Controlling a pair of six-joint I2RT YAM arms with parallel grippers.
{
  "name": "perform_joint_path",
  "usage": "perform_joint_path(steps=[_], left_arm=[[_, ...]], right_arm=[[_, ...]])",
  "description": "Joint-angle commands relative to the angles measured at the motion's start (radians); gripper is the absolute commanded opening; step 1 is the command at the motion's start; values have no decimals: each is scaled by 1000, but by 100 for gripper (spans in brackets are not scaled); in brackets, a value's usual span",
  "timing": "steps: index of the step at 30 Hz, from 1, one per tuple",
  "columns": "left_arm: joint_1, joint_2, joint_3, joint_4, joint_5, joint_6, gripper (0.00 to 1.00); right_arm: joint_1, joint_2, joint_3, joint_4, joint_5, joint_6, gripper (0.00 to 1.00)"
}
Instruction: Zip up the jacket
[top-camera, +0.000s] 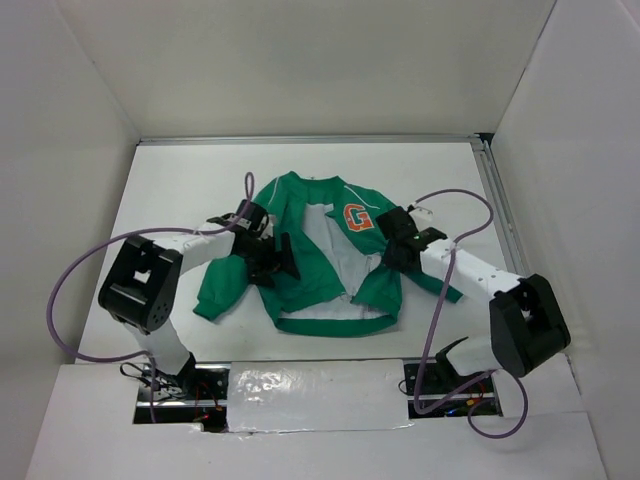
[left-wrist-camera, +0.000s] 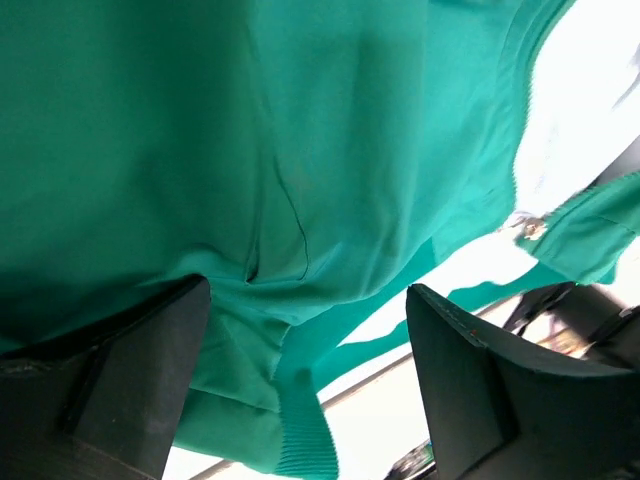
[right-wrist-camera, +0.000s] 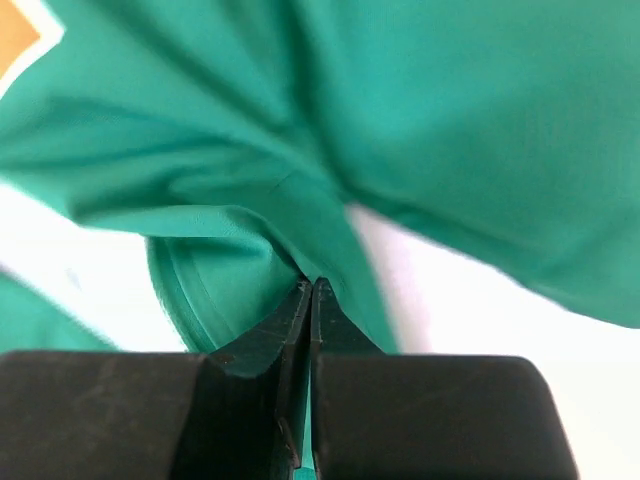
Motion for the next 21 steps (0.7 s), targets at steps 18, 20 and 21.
perform_joint_path(steps=[18, 20, 21], left_arm=[[23, -299, -118, 75, 71, 72, 99], [15, -316, -130, 86, 77, 68, 99], [10, -325, -135, 89, 80, 66, 99]], right_arm=[[266, -127, 87, -66, -17, 37, 84], [335, -115, 82, -66, -8, 65, 85], [353, -106, 79, -63, -8, 94, 85]])
